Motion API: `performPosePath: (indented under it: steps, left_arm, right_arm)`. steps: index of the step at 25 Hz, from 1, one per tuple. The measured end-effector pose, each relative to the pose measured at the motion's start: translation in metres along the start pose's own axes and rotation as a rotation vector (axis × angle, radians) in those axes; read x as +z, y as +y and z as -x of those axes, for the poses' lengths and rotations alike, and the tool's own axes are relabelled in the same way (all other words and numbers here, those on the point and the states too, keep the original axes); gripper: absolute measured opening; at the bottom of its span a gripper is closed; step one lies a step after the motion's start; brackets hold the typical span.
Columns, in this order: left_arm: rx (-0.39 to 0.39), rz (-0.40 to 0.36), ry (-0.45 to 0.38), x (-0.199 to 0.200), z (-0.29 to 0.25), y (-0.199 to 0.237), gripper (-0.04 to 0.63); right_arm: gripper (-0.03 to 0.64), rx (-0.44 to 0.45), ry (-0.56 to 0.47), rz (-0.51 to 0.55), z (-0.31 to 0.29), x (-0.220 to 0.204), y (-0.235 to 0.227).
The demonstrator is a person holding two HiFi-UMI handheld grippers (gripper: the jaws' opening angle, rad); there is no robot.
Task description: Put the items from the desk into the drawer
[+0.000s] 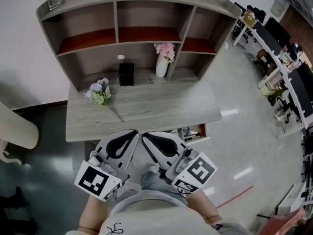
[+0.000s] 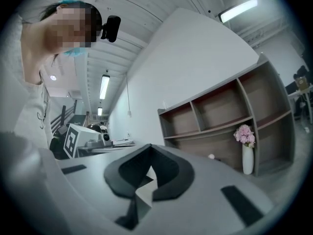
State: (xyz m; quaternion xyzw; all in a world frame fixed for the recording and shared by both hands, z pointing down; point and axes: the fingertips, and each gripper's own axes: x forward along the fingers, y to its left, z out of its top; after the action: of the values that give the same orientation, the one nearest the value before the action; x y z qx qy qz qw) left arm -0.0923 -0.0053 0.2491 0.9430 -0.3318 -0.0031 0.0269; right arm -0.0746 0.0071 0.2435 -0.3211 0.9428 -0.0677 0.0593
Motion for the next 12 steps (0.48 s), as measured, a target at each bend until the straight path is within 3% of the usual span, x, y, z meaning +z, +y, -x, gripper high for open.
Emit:
performPosePath:
  steps: [12]
  left_arm:
    - [0.072, -0.03, -0.016, 0.007, -0.075, 0.013, 0.009]
  right_arm:
    - [0.008, 0.061, -0.009, 0.005, 0.005, 0.011, -0.081]
